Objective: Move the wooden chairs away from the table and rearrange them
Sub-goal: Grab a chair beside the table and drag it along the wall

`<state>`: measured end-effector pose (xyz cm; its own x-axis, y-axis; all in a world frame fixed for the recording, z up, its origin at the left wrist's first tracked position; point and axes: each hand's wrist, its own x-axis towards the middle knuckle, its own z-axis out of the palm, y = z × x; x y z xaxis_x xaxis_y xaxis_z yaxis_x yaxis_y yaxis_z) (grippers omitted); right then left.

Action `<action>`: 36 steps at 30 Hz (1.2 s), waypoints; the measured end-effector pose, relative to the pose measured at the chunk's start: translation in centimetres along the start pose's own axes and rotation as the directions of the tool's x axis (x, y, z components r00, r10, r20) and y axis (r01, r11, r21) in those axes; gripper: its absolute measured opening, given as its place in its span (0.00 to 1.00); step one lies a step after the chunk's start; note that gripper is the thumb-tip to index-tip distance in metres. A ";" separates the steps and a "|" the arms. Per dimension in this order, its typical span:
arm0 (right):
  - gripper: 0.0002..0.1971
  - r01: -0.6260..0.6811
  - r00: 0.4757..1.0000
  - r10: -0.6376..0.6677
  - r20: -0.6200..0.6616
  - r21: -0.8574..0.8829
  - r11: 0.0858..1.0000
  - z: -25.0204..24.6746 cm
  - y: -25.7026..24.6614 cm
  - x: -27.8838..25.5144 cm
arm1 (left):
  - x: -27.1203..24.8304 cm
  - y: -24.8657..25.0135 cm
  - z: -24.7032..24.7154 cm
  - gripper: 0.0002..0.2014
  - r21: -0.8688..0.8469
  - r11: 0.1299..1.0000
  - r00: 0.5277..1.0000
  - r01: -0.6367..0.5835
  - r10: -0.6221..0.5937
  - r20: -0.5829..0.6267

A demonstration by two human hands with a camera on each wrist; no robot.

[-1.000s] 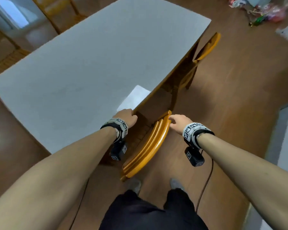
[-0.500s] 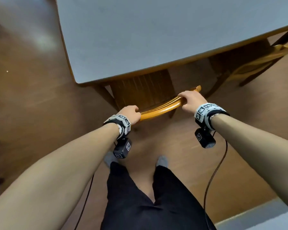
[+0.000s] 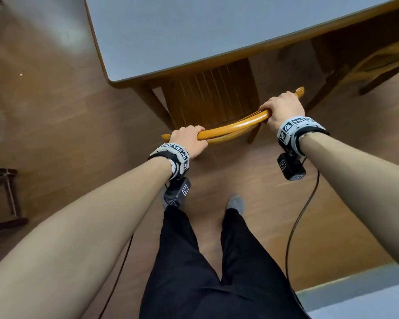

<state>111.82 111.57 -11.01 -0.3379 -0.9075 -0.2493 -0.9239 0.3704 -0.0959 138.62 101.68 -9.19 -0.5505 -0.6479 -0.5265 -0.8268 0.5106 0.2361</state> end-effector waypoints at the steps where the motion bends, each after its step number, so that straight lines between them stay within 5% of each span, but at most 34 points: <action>1: 0.17 -0.013 1.000 0.013 0.006 0.006 1.000 0.1 -0.1 -0.5 | -0.2 -0.1 0.0 0.23 0.009 1.000 1.000 -0.009 0.008 0.015; 9: 0.16 -0.187 0.982 0.187 -0.039 -0.006 0.982 2.1 -3.5 -8.4 | -2.3 -2.1 0.9 0.21 0.142 0.971 0.982 -0.190 0.188 0.033; 15: 0.18 -0.399 0.915 0.402 -0.029 0.075 0.914 3.9 -9.0 -14.4 | -2.9 -5.6 0.9 0.20 0.233 0.881 0.911 -0.411 0.406 0.071; 25: 0.14 -0.770 0.616 0.787 -0.022 0.192 0.608 8.1 -24.7 -23.9 | -4.6 -12.4 0.0 0.22 0.333 0.631 0.711 -0.701 0.658 0.249; 36: 0.19 -0.928 0.303 0.948 0.095 0.255 0.271 10.8 -45.2 -27.4 | -6.0 -23.1 -0.1 0.24 0.367 0.306 0.446 -0.878 0.800 0.401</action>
<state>164.77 121.87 -10.25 -0.9614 0.0954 -0.2581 0.1094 0.9932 -0.0402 161.03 93.67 -11.40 -0.8606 0.3459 -0.3738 0.2731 0.9330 0.2345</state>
